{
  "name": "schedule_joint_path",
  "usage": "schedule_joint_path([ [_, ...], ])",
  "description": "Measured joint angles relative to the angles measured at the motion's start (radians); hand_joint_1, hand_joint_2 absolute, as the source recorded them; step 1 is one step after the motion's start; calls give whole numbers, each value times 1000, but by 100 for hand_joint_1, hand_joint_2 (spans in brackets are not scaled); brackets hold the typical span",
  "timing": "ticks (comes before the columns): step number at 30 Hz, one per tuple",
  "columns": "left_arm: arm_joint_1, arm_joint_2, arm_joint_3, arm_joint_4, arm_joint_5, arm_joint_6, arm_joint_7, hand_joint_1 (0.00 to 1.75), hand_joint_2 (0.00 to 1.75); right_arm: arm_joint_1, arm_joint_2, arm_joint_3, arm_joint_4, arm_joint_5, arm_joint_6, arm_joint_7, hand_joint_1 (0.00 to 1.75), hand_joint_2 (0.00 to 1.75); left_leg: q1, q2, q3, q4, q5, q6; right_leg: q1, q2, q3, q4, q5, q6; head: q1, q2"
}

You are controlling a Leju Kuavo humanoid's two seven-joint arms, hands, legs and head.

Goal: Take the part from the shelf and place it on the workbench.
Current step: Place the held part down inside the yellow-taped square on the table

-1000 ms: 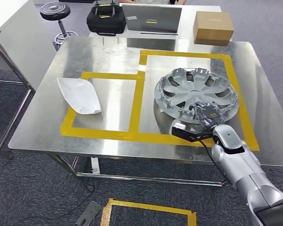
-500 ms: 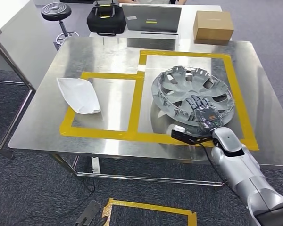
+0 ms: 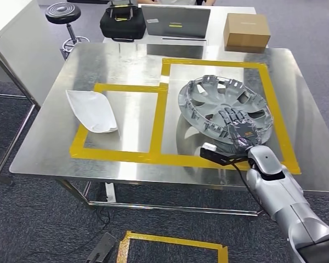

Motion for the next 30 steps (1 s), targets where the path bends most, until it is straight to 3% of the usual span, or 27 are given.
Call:
schedule_joint_path([
  [3,-3,0,1,-1,-1,-2,0,0,0,-4,-2,-1,0,1,2,0,0,0,4,0,5,-12,8,16,-2,-1,-15,27,-24,14,2,0],
  [6,-5,-2,2,-1,-1,-8,0,0,0,-8,-4,0,0,0,14,-3,0,0,5,1,6,-15,10,23,-1,-1,-102,210,-109,18,5,0],
  [7,-5,-2,2,-2,-2,-10,0,0,0,-7,-4,1,1,-1,21,-6,0,0,4,1,6,-15,10,24,-1,-1,-127,262,-122,19,5,0],
  [8,-4,-2,2,-2,-3,-13,0,0,0,-7,-4,1,1,-5,31,-11,0,0,4,1,7,-15,10,24,-1,-1,-135,276,-115,18,5,0],
  [9,-4,-3,3,-2,-5,-15,0,0,0,-8,-4,1,1,-13,41,-18,0,0,4,0,8,-14,9,24,-1,-1,-126,253,-92,16,5,0],
  [11,-4,-5,4,-2,-10,-20,1,0,0,-14,-4,1,-3,-37,64,-40,0,0,3,-1,11,-13,8,22,0,-2,-63,123,-25,11,5,0],
  [13,-5,-8,6,-2,-16,-23,3,0,0,-22,-3,2,-16,-63,91,-59,0,0,-1,-1,8,-10,7,15,2,-2,-8,18,2,3,4,0],
  [16,-4,-8,8,-2,-25,-25,11,0,0,-29,-3,8,-48,-75,120,-70,0,0,-1,0,5,-9,8,0,3,-1,5,-3,2,-9,3,0],
  [18,-4,-8,9,-2,-31,-25,12,0,0,-32,-3,16,-68,-70,131,-69,0,0,1,0,-8,24,-17,-10,-1,-3,7,-7,6,-19,2,0],
  [21,-4,-8,17,-2,-37,-25,12,0,0,-36,-1,30,-91,-79,148,-66,0,0,5,1,-84,200,-106,-24,-2,-4,7,-8,7,-28,0,0],
  [22,-3,-8,20,-2,-40,-24,12,0,0,-35,0,34,-95,-85,154,-68,0,0,6,1,-106,251,-122,-26,-2,-4,7,-8,7,-29,1,0],
  [23,-3,-8,22,-2,-42,-24,12,0,0,-35,0,38,-97,-91,158,-72,0,0,6,1,-113,269,-119,-26,-2,-3,7,-8,7,-29,1,0],
  [24,-3,-8,23,-2,-44,-24,12,0,0,-35,0,41,-100,-96,160,-76,0,0,6,1,-103,248,-97,-24,-2,-3,8,-7,7,-29,1,0],
  [27,-7,-7,26,-2,-48,-22,12,0,0,-37,0,47,-111,-114,146,-89,0,0,3,1,-12,56,-6,-9,0,-1,9,-6,6,-25,1,0],
  [28,-9,-7,28,-2,-50,-20,12,0,0,-36,0,47,-115,-123,128,-98,0,0,1,1,8,12,5,-5,1,-1,7,-6,7,-21,1,0],
  [30,-11,-7,31,-2,-55,-17,15,0,0,-27,0,47,-127,-141,75,-121,0,0,-3,1,16,-13,2,2,3,-1,2,-7,10,-11,2,0],
])
